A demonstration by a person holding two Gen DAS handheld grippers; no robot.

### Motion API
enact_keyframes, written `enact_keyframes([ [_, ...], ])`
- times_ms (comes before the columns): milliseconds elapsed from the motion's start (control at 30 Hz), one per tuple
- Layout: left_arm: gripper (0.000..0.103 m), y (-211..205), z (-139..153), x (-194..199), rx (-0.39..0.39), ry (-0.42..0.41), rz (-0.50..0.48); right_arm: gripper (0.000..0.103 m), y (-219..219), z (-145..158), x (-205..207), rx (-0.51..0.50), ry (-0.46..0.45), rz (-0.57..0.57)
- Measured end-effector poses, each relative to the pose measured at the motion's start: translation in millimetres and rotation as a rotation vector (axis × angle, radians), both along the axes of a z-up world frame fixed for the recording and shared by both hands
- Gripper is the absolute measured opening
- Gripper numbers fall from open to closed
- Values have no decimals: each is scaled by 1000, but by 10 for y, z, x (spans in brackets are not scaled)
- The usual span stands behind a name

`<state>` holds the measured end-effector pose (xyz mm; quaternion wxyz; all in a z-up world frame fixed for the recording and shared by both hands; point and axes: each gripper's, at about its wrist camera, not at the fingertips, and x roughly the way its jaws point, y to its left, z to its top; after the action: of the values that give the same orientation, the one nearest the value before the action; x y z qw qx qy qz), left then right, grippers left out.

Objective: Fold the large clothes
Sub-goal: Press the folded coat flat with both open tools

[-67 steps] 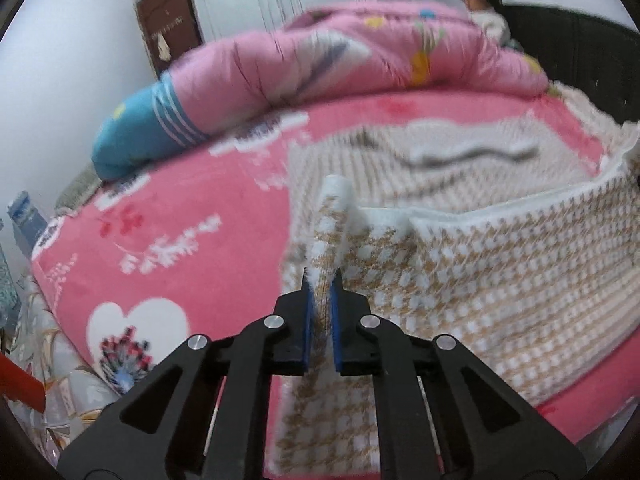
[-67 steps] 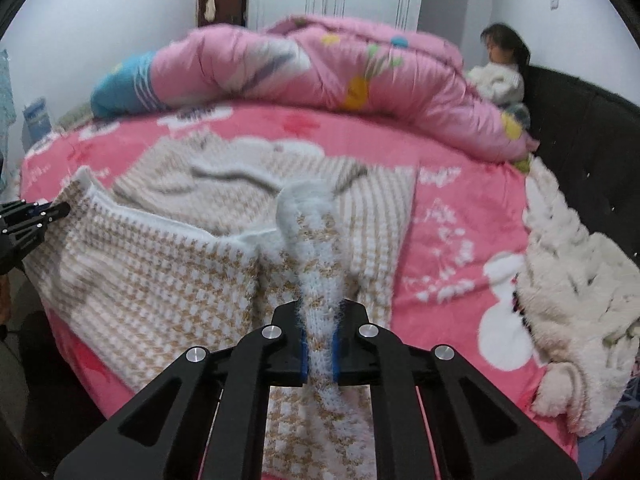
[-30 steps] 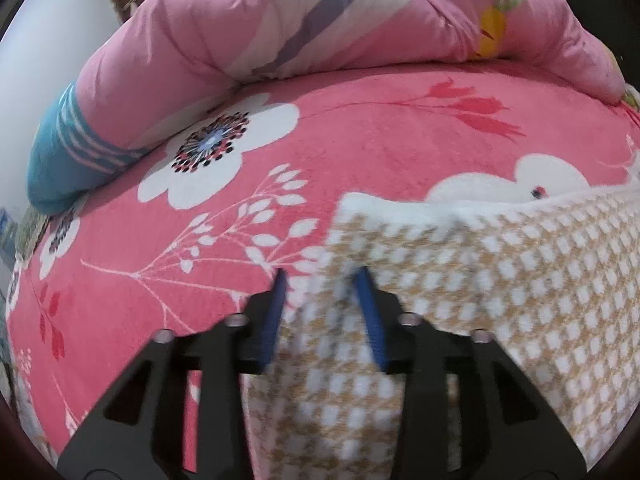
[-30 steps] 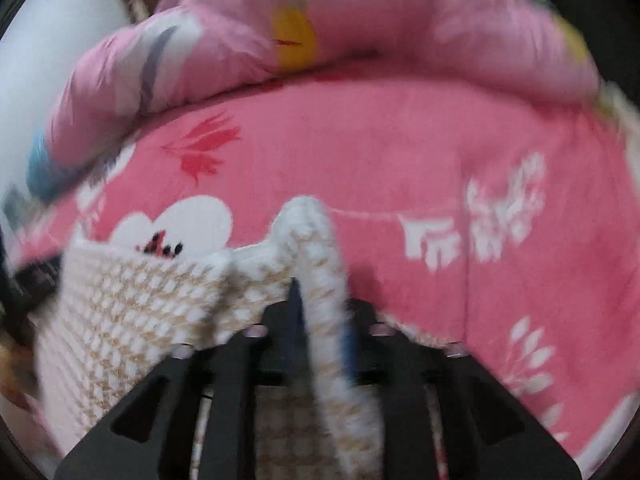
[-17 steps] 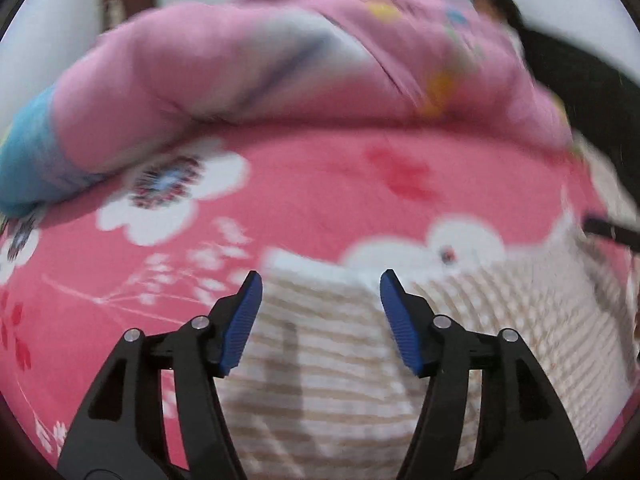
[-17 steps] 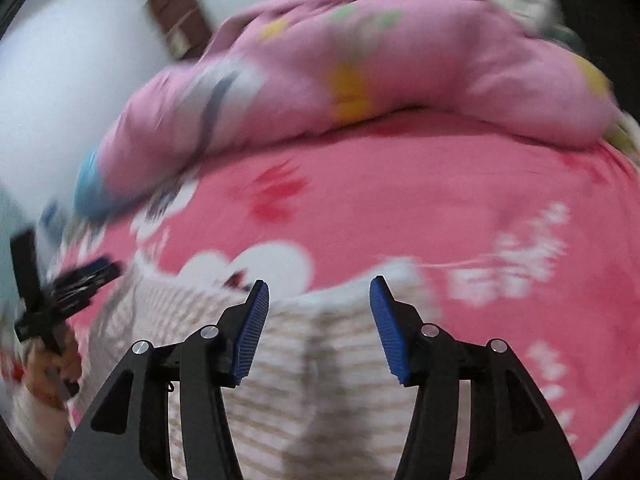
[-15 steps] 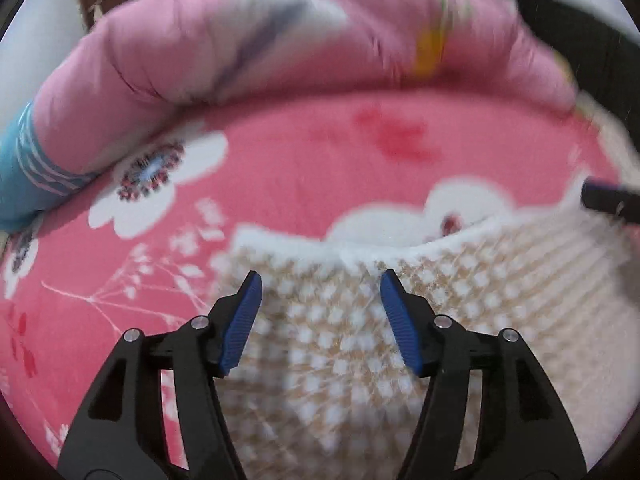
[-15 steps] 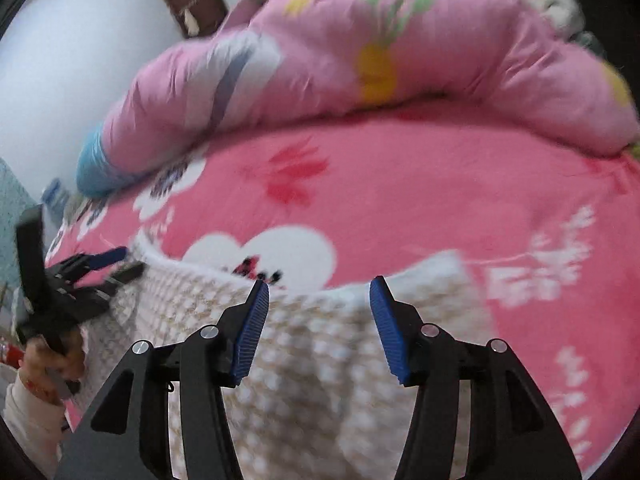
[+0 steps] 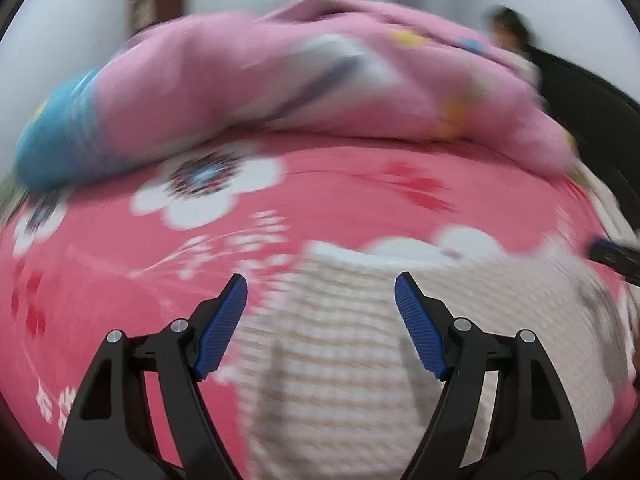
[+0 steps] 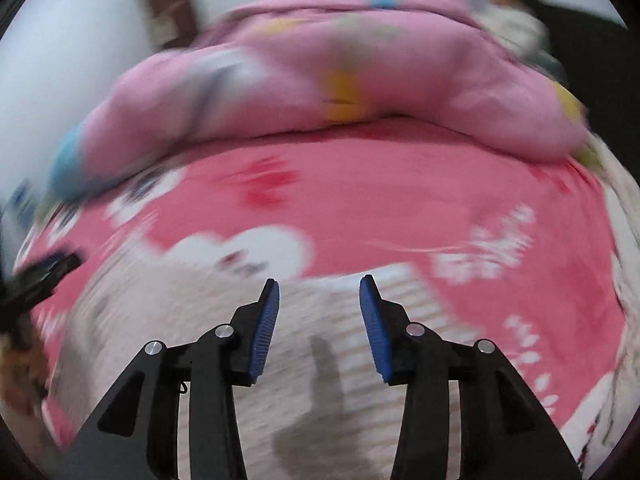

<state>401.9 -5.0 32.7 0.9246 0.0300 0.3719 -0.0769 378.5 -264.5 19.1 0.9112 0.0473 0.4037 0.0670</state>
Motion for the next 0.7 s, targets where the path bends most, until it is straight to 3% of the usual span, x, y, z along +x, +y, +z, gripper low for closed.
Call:
enact_keyframes([
  [100,73,-481,-168,-102,75,40,-117,42,441,-247,49,-26,96,109],
  [167,76,-686,-603,22,190,153,-86,49,525,-569,180,-39,169,93],
  [200,83,-684,-751,75,203,188,-68,51,487,-640,227,-21,168,89],
  [267,85,-545,-763,104,98,192,-33,51,317,-651,282,109,219,65],
  [300,84,-496,-688,72,72,190,-21,51,282,-561,218,119,221,50],
  [400,83,-423,-417,-239,69,128,-51,51,388,-309,-180,36,156,86],
  [467,83,-449,-298,-549,53,87,-141,51,536,-204,-572,-11,104,160],
  [533,83,-531,-391,-723,74,113,-193,51,686,-315,-737,-86,112,188],
  [633,87,-656,-824,-732,181,164,-165,56,795,-703,-710,-154,141,171],
  [700,87,-630,-774,-767,171,133,-153,56,710,-671,-686,-79,159,147],
])
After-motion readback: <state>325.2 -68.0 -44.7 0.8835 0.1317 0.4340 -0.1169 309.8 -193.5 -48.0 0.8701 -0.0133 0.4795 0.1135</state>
